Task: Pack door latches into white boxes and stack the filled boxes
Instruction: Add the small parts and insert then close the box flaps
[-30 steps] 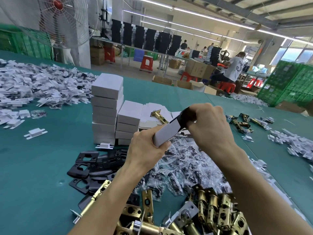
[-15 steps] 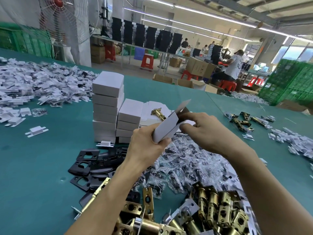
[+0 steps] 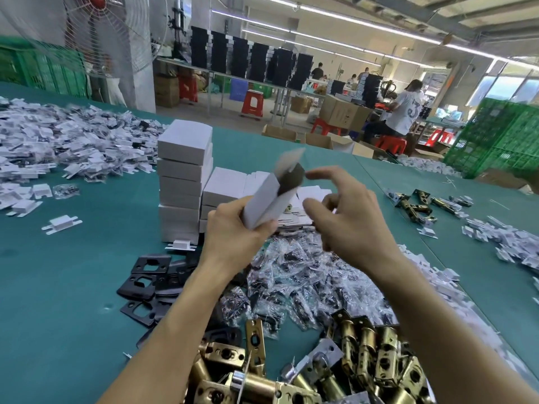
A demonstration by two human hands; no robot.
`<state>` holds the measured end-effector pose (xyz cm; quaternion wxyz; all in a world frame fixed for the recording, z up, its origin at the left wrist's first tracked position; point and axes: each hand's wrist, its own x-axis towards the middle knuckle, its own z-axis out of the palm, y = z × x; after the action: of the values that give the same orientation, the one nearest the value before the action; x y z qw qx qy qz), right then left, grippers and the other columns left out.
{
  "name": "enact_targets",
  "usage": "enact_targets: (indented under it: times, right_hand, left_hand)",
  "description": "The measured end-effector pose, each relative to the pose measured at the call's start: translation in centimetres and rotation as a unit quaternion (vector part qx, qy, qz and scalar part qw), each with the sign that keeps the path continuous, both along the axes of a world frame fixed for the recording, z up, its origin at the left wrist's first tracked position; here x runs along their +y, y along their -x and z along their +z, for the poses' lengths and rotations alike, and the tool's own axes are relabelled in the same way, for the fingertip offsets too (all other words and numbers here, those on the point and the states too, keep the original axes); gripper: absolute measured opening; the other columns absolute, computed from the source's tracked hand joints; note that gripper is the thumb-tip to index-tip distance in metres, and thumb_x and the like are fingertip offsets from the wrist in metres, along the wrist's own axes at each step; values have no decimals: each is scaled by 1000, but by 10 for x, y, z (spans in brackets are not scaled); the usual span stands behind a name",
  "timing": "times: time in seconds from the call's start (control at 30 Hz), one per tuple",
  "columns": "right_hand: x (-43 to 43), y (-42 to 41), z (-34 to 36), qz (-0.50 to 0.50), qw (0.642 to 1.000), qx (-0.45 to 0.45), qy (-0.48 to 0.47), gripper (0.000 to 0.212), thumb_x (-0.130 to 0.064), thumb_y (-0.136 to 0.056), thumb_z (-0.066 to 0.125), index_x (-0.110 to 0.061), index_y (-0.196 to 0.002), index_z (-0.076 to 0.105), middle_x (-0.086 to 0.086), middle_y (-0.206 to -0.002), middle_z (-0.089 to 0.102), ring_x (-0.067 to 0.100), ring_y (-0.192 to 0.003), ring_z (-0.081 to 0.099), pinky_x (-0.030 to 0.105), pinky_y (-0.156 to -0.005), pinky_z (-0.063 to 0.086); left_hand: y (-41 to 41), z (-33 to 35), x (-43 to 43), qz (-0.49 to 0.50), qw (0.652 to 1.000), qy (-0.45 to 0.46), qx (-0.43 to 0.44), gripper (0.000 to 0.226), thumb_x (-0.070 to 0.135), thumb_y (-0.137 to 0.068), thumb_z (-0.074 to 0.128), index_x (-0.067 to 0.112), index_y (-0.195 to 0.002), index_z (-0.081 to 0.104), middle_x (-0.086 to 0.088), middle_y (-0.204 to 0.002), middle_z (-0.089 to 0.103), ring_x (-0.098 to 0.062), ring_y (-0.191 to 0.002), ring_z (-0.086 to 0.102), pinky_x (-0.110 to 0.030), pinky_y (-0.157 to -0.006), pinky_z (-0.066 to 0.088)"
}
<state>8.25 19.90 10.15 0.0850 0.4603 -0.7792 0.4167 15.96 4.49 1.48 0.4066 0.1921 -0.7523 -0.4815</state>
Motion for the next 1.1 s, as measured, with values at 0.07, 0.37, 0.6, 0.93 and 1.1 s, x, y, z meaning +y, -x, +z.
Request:
enact_targets:
  times: [0.07, 0.37, 0.6, 0.93, 1.1]
  right_hand:
    - [-6, 1, -13, -30, 996, 35, 79, 12, -16, -90, 62, -27, -93, 56, -1, -51, 58, 11, -39, 42, 29, -46, 37]
    - [-65, -10, -80, 122, 913, 53, -386, 29, -21, -93, 58, -26, -121, 63, 4, -119, 63, 22, -111, 58, 36, -89, 49]
    - [-91, -8, -102, 131, 881, 111, -442, 35, -16, -91, 52, -20, -125, 58, 9, -122, 64, 30, -112, 59, 42, -88, 52]
    - [-83, 4, -102, 139, 911, 174, -348, 26, -16, -95, 39, -13, -116, 55, 2, -77, 44, 27, -67, 45, 39, -60, 38]
    - [-62, 21, -87, 56, 971, -153, -174, 38, 2, -97, 48, -16, -129, 59, 7, -101, 70, 18, -70, 69, 34, -62, 56]
  left_hand:
    - [-6, 4, -10, 31, 998, -55, 10, 20, 27, -71, 88, 36, -77, 72, 31, -73, 68, -7, -66, 70, -29, -54, 60]
    - [-17, 13, -31, 111, 992, -61, -7, 42, 40, -59, 83, 21, -96, 76, 0, -83, 74, -29, -77, 71, -47, -67, 62]
    - [-19, 17, -28, 91, 993, -71, -7, 30, 43, -56, 80, 31, -82, 69, 8, -80, 73, -24, -76, 72, -44, -63, 62]
    - [-14, 16, -23, 47, 994, -102, 15, 28, 22, -68, 90, 37, -71, 67, 12, -77, 74, -20, -77, 73, -42, -60, 63]
    - [-17, 18, -21, 43, 993, -101, 31, 29, 20, -73, 89, 38, -72, 65, 16, -75, 70, -14, -64, 68, -44, -53, 61]
